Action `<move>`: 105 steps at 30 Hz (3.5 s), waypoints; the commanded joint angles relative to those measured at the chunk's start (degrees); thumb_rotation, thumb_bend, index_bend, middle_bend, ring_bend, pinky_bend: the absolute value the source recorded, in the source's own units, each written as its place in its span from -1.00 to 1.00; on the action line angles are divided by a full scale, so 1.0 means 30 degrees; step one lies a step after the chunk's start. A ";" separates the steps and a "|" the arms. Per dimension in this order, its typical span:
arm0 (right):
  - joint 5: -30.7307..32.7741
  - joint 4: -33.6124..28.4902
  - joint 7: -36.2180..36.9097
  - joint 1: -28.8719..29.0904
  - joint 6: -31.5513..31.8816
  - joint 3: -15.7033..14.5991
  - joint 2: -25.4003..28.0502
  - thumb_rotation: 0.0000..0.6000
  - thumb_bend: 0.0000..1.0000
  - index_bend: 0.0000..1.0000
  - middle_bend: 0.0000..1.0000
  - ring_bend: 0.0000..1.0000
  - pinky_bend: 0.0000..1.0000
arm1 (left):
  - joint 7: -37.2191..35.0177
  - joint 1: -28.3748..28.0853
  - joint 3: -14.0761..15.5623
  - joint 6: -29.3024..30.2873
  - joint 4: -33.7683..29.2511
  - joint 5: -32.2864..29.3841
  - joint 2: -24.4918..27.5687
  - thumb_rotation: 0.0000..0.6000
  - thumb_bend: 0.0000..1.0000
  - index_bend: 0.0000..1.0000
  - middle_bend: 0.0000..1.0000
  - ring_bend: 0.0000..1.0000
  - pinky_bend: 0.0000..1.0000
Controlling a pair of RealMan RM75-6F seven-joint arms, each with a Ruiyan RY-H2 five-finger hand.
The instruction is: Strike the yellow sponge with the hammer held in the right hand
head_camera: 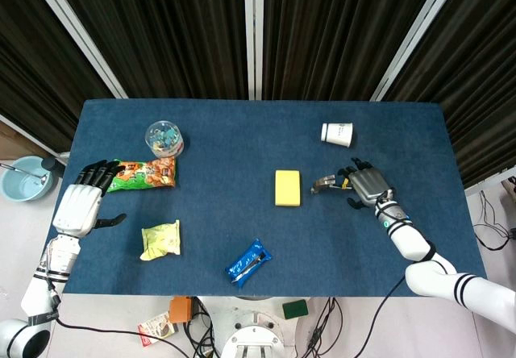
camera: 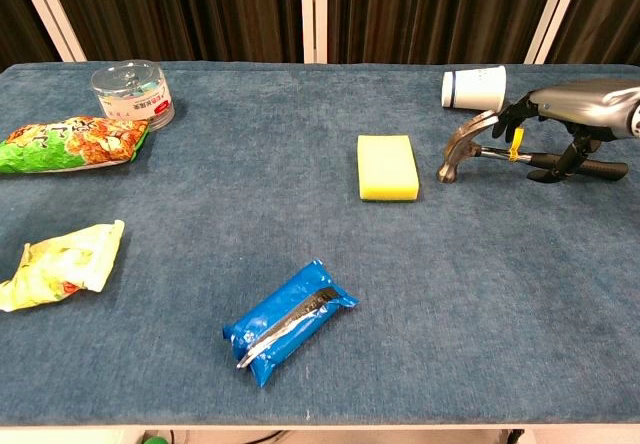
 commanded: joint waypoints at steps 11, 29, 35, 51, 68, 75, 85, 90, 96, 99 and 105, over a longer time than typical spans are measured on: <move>-0.0724 0.1310 0.0902 0.0298 0.0091 -0.0160 -0.0972 1.00 -0.09 -0.28 -0.30 -0.74 -0.53 | -0.0219 0.0228 0.0023 0.0162 0.0209 0.0043 -0.0050 1.00 -0.90 -0.69 -0.77 -0.86 -0.76; -0.1386 0.1957 0.2200 0.0335 0.0169 -0.0224 -0.1383 1.00 0.03 -0.12 -0.19 -0.64 -0.47 | -0.0244 0.0443 -0.0021 0.0381 0.0104 0.0166 0.0085 1.00 -0.90 -0.69 -0.77 -0.86 -0.77; -0.1395 0.2176 0.2369 0.0347 0.0062 -0.0258 -0.1446 1.00 0.07 -0.07 -0.17 -0.62 -0.46 | -0.0233 0.0488 -0.0015 0.0368 0.0130 0.0156 0.0058 1.00 -0.90 -0.69 -0.77 -0.86 -0.77; -0.1849 0.2752 0.3301 0.0274 0.0237 -0.0246 -0.1666 1.00 0.76 0.21 0.00 -0.43 -0.34 | -0.0283 0.0544 -0.0044 0.0266 0.0196 0.0082 -0.0004 1.00 -0.90 -0.69 -0.77 -0.86 -0.77; -0.3800 0.2163 0.6804 0.0130 0.0474 -0.0534 -0.0499 1.00 1.00 0.40 0.16 -0.12 0.07 | -0.0876 0.0853 0.0112 0.0253 0.0722 -0.0042 -0.0199 1.00 -0.90 -0.69 -0.77 -0.86 -0.77; -0.4465 0.1828 0.9114 -0.0050 0.1023 -0.0397 -0.0162 1.00 1.00 0.63 0.26 0.06 0.36 | -0.0952 0.0965 0.0133 0.0306 0.0778 -0.0053 -0.0189 1.00 -0.91 -0.69 -0.77 -0.86 -0.77; -0.4955 0.1130 1.3375 -0.0295 0.1311 -0.0179 0.0200 1.00 1.00 0.79 0.46 0.28 0.66 | -0.0939 0.1065 0.0181 0.0270 0.0772 -0.0081 -0.0274 1.00 -0.91 -0.69 -0.77 -0.86 -0.77; -0.4781 0.0599 1.4821 -0.0301 0.1160 0.0057 0.0380 1.00 1.00 0.81 0.55 0.38 0.76 | -0.0997 0.1127 0.0220 0.0286 0.0848 -0.0060 -0.0342 1.00 -0.91 -0.69 -0.77 -0.86 -0.77; -0.3804 -0.0479 1.4301 0.0293 0.0239 0.0632 0.0368 1.00 1.00 0.81 0.58 0.41 0.79 | -0.0926 0.1147 0.0198 0.0256 0.0785 -0.0072 -0.0265 1.00 -0.91 -0.69 -0.77 -0.86 -0.77; -0.3017 -0.0889 1.3458 0.0777 -0.0463 0.0951 0.0215 1.00 1.00 0.81 0.59 0.43 0.81 | -0.0874 0.1137 0.0194 0.0246 0.0731 -0.0041 -0.0230 1.00 -0.91 -0.69 -0.77 -0.86 -0.77; -0.0470 -0.0659 0.9346 0.1989 -0.1803 0.1065 -0.0578 1.00 1.00 0.81 0.61 0.44 0.82 | -0.0860 0.1204 0.0251 0.0286 0.0748 0.0025 -0.0199 1.00 -0.91 -0.69 -0.77 -0.86 -0.78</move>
